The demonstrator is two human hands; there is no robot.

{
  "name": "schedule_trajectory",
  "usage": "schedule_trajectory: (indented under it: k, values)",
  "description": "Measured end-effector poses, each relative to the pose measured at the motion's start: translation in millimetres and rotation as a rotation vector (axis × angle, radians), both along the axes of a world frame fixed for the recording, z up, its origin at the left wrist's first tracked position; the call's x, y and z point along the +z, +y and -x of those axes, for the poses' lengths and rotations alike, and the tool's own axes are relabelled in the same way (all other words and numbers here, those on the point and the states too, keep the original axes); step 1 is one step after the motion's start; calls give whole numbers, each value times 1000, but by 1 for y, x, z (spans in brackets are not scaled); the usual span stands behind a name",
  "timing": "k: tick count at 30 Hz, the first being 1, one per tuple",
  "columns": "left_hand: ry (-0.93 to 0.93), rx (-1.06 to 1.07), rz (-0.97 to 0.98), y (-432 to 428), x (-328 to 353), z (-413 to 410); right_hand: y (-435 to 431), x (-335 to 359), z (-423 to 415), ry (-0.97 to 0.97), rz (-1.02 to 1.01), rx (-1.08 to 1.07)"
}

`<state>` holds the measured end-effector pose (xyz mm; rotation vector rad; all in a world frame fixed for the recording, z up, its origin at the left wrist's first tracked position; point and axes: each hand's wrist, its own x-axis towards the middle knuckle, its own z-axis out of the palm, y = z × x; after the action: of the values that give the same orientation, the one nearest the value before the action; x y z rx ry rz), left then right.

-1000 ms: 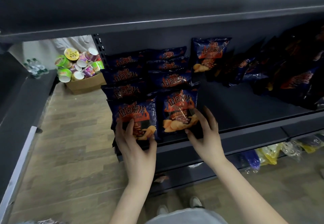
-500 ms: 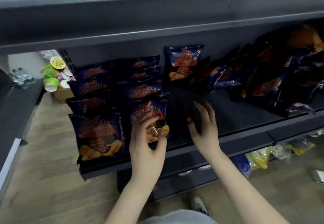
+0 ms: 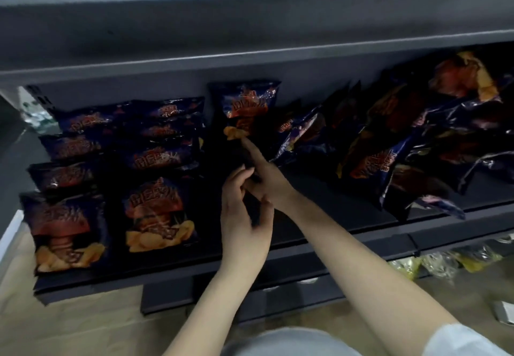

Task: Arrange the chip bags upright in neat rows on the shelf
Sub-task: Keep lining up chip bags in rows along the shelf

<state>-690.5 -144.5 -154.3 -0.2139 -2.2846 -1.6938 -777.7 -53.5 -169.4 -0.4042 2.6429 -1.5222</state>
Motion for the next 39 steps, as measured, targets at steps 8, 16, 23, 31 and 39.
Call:
schedule_trajectory:
  k: [8,16,23,31,39]
  values:
    - [-165,190,-159,9,-14,36,28,-8,13,50,80,-173]
    - [-345,443,-408,28,-9,139,60,-10,14,33,91,-270]
    - [-366,440,-300,28,-10,176,67,-10,17,23,117,-344]
    - [-212,525,-250,16,-11,153,57,-8,21,-53,206,-233]
    - [-311,399,-47,-2,-28,140,34,-8,35,-114,229,-292]
